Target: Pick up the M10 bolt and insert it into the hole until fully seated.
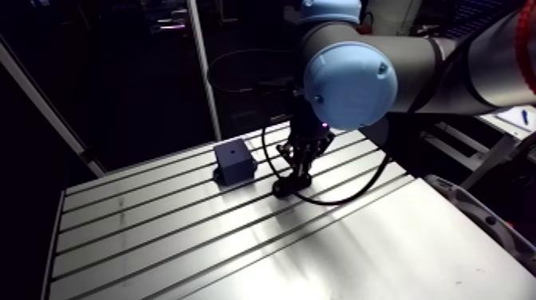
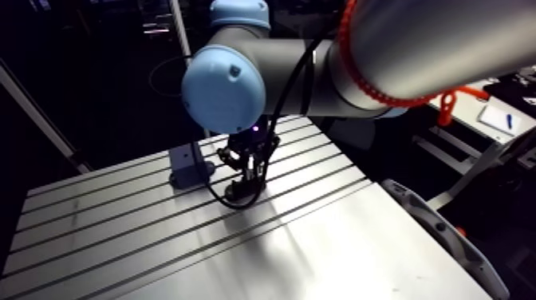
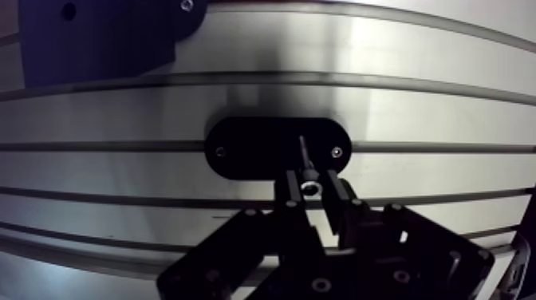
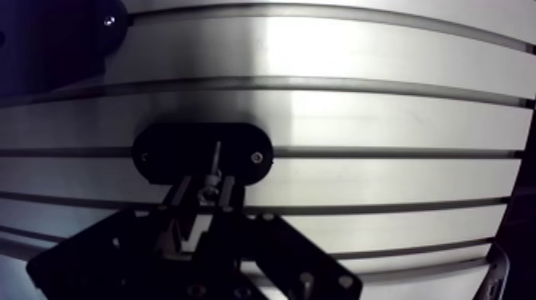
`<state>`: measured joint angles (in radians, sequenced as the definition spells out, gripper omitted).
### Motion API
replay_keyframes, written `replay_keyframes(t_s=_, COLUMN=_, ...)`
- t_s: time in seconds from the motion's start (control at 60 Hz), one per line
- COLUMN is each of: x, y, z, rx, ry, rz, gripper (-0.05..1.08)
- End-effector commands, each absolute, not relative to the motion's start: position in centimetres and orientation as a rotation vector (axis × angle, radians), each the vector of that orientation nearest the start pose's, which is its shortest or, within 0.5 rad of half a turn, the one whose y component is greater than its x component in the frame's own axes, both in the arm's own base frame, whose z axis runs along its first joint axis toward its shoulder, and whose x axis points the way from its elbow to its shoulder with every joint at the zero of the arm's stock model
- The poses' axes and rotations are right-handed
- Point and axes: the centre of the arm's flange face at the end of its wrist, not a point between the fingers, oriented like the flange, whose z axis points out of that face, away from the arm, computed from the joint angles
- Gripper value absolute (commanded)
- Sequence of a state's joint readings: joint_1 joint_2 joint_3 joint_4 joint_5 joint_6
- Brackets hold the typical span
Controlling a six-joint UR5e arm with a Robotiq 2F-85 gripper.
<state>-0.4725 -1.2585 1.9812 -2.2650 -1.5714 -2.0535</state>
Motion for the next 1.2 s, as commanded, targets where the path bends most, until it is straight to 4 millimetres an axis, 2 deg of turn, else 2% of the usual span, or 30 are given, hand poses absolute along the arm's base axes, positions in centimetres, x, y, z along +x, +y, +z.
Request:
replay_keyframes(t_s=0.017, x=-52.5, y=11.9, z=20.5, rx=-0.018, ry=3.115, rz=-0.02, gripper=0.73)
replay_keyframes(t_s=0.183, x=-52.5, y=11.8, z=20.5, rx=-0.018, ry=3.115, rz=-0.02, gripper=0.75)
replay_keyframes(t_s=0.25, x=-52.5, y=11.8, z=20.5, rx=-0.02, ry=3.114, rz=-0.02, gripper=0.83)
replay_keyframes(t_s=0.417, x=-52.5, y=11.7, z=20.7, rx=-0.022, ry=3.12, rz=-0.022, gripper=0.88)
replay_keyframes(t_s=0.633, x=-53.0, y=11.4, z=22.5, rx=-0.026, ry=3.167, rz=-0.034, gripper=1.04)
replay_keyframes(t_s=0.7, x=-53.0, y=11.4, z=22.9, rx=-0.026, ry=3.174, rz=-0.029, gripper=1.05)
replay_keyframes(t_s=0.867, x=-53.8, y=11.9, z=25.9, rx=-0.013, ry=3.199, rz=0.014, gripper=1.08)
replay_keyframes(t_s=1.067, x=-54.6, y=12.6, z=29.6, rx=0.032, ry=3.106, rz=0.042, gripper=1.08)
replay_keyframes(t_s=1.1, x=-55.4, y=12.0, z=31.2, rx=0.053, ry=3.091, rz=0.049, gripper=1.08)
replay_keyframes(t_s=1.2, x=-56.4, y=11.3, z=33.3, rx=0.08, ry=3.086, rz=0.046, gripper=1.08)
